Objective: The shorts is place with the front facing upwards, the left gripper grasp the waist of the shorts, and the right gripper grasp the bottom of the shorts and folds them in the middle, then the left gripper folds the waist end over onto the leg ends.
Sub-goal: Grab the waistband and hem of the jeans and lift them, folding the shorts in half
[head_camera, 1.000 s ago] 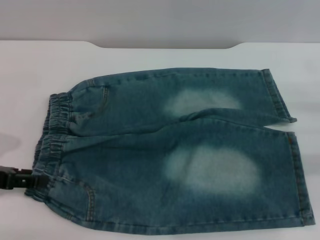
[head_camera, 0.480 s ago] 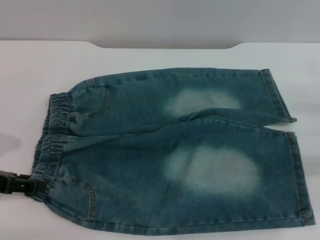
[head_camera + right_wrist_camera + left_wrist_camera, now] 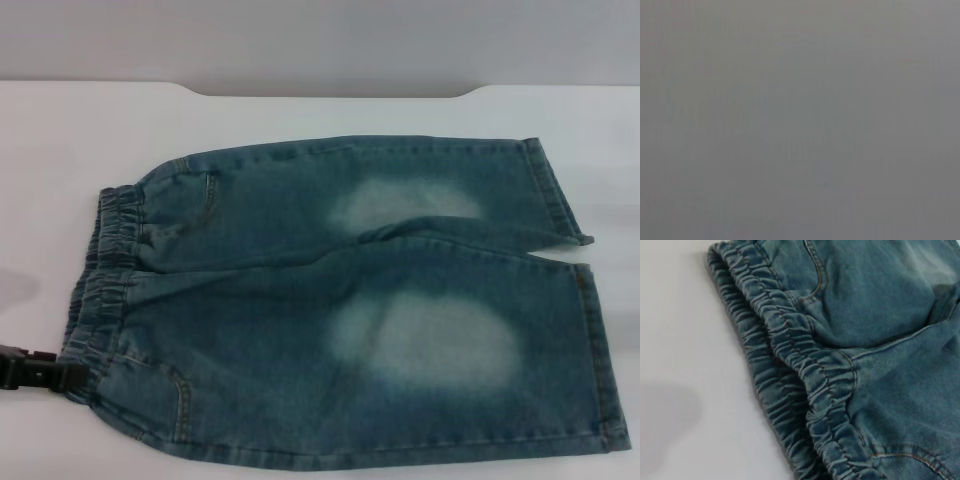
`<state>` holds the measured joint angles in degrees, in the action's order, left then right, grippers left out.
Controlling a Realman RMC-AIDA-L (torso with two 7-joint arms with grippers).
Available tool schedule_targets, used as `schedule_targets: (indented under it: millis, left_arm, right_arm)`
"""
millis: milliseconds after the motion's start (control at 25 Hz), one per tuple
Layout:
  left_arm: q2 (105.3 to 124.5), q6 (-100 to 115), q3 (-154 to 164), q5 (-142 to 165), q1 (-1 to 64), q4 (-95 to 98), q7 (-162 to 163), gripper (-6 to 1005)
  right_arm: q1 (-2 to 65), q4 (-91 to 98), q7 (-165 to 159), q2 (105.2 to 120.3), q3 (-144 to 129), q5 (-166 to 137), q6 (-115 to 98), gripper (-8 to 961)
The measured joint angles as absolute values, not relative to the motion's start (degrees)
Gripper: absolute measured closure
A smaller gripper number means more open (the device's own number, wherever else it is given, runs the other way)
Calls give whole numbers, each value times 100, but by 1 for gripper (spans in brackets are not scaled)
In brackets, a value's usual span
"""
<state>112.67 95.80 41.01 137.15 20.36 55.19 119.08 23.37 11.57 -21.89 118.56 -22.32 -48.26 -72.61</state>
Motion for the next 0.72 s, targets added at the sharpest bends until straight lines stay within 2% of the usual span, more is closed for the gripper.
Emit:
schedule_targets:
  millis: [720]
  left_arm:
    - [11354, 9624, 4113, 13772, 2067, 5519, 11870, 455]
  right_arm:
    - [2384, 1125, -2188, 11856, -2232, -4824, -7269, 514]
